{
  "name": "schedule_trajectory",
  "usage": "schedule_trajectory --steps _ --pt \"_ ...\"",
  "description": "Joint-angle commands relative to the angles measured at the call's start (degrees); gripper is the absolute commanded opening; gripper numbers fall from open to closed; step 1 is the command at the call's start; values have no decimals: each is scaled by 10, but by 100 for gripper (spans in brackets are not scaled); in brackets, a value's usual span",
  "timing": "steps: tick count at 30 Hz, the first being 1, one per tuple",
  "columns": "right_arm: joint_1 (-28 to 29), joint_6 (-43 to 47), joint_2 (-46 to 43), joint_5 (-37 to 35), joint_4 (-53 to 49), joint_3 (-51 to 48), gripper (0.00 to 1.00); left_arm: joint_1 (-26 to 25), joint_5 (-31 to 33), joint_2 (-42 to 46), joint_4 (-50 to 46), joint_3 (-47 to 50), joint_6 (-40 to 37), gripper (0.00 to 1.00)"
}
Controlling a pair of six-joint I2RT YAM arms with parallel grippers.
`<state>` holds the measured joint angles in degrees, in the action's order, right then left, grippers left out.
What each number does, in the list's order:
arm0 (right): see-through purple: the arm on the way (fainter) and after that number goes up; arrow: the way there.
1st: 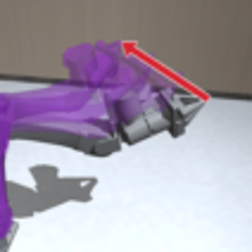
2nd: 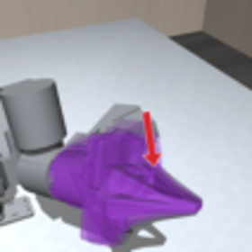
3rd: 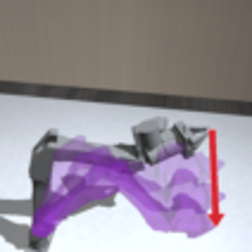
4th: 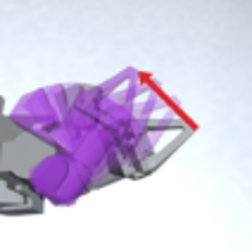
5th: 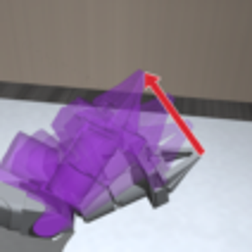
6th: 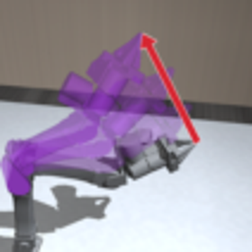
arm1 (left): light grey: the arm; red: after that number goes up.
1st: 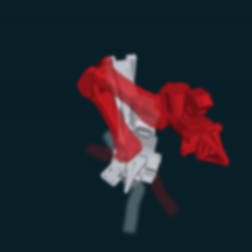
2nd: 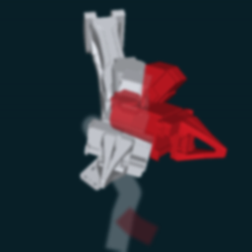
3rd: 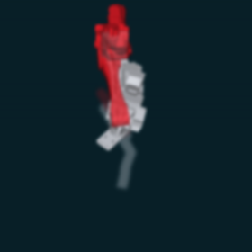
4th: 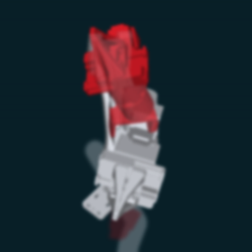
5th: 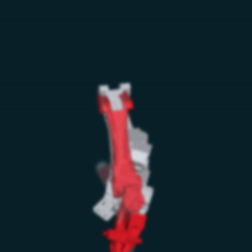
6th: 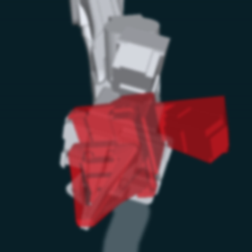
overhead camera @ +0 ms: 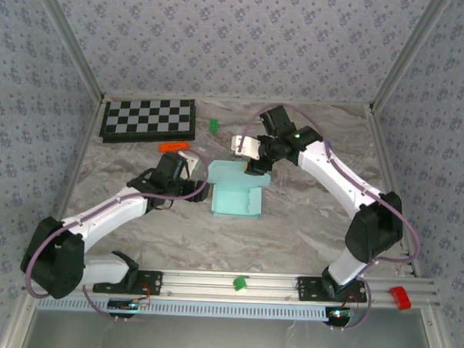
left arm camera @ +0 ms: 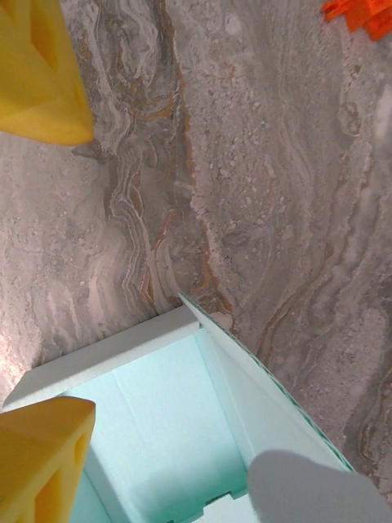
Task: Fold the paper box
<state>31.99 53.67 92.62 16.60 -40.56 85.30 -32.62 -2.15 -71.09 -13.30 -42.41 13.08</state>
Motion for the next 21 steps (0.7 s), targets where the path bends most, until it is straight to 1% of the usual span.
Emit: schedule_trajectory --steps 1,3,5,6,9,11,13,14,16,18,21 --pt "-10 -67 -61 -36 58 -8 59 3 21 21 15 1 -8 80" --pt "-15 -108 -94 -64 104 -32 63 4 26 22 18 -1 -24 80" --pt "-20 -155 -125 -100 115 -51 65 7 17 21 29 1 -51 80" --pt "-22 -194 -141 -130 115 -60 65 10 4 20 41 5 -75 79" --pt "-30 -337 -186 -173 65 -75 65 25 -64 20 76 16 -142 78" --pt "-37 -417 -218 -179 22 -96 65 44 -102 21 116 28 -158 77" --pt "-39 -491 -250 -188 8 -132 65 73 -176 14 152 40 -174 76" --pt "-39 -528 -269 -190 9 -156 65 86 -197 7 161 41 -177 76" --pt "-38 -580 -303 -174 18 -216 64 104 -228 -12 156 32 -190 75" --pt "-36 -644 -337 -161 44 -273 64 119 -268 -34 151 23 -220 68" --pt "-31 -716 -362 -143 78 -342 64 121 -303 -60 158 15 -245 67"
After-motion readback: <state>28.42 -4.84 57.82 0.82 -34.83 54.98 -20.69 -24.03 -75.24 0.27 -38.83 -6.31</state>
